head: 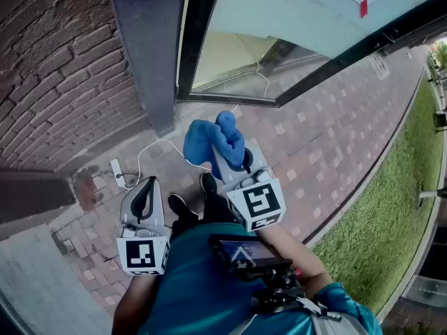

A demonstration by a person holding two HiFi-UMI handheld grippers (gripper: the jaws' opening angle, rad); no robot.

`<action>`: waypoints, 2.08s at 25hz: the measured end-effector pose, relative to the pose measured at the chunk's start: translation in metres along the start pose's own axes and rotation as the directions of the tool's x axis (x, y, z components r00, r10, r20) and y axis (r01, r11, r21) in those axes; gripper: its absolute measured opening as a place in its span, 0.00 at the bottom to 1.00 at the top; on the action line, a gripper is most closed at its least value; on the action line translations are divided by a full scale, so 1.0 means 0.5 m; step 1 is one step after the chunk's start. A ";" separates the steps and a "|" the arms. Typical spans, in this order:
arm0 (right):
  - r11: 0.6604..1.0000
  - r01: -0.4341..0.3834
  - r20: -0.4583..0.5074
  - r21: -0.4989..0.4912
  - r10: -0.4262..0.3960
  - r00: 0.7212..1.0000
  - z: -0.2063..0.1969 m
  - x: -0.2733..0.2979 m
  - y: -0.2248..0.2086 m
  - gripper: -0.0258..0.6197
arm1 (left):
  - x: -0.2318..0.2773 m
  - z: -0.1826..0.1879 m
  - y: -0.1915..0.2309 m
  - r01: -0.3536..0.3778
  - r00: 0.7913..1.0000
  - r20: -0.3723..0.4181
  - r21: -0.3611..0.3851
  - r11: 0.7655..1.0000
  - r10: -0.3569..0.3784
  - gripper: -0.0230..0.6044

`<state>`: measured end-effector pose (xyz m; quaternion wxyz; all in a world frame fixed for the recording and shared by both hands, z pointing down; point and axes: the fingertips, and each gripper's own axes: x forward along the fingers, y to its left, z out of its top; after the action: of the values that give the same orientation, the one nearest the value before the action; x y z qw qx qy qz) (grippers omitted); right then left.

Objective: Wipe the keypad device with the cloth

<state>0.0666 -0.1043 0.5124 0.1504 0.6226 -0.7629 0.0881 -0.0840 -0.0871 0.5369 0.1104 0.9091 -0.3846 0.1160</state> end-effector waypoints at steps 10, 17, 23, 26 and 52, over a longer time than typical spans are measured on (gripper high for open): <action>1.000 -0.009 0.015 0.021 0.009 1.000 -0.023 -0.067 0.005 0.12 | -0.016 0.011 0.000 -0.075 0.997 0.027 0.033 0.997 0.074 0.02; 0.996 -0.084 0.063 0.021 0.083 0.995 -0.037 -0.129 -0.024 0.12 | -0.024 0.017 -0.068 -0.138 0.990 0.035 0.046 0.989 0.137 0.02; 0.991 -0.125 0.091 0.053 0.120 0.989 -0.094 -0.248 -0.086 0.12 | -0.043 -0.032 -0.210 -0.163 0.986 0.012 0.004 0.987 0.163 0.02; 0.987 -0.148 0.087 0.055 0.142 0.986 -0.133 -0.320 -0.122 0.12 | -0.055 -0.057 -0.300 -0.195 0.981 0.005 -0.006 0.981 0.195 0.02; 0.988 -0.153 0.109 0.022 0.149 0.983 -0.235 -0.534 -0.125 0.12 | -0.243 -0.095 -0.425 -0.352 0.936 0.018 0.045 0.935 0.351 0.02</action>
<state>0.1896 0.1669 0.5289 0.0927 0.5690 -0.8134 0.0773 -0.0185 0.1530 0.5223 0.0642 0.8286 -0.5386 0.1384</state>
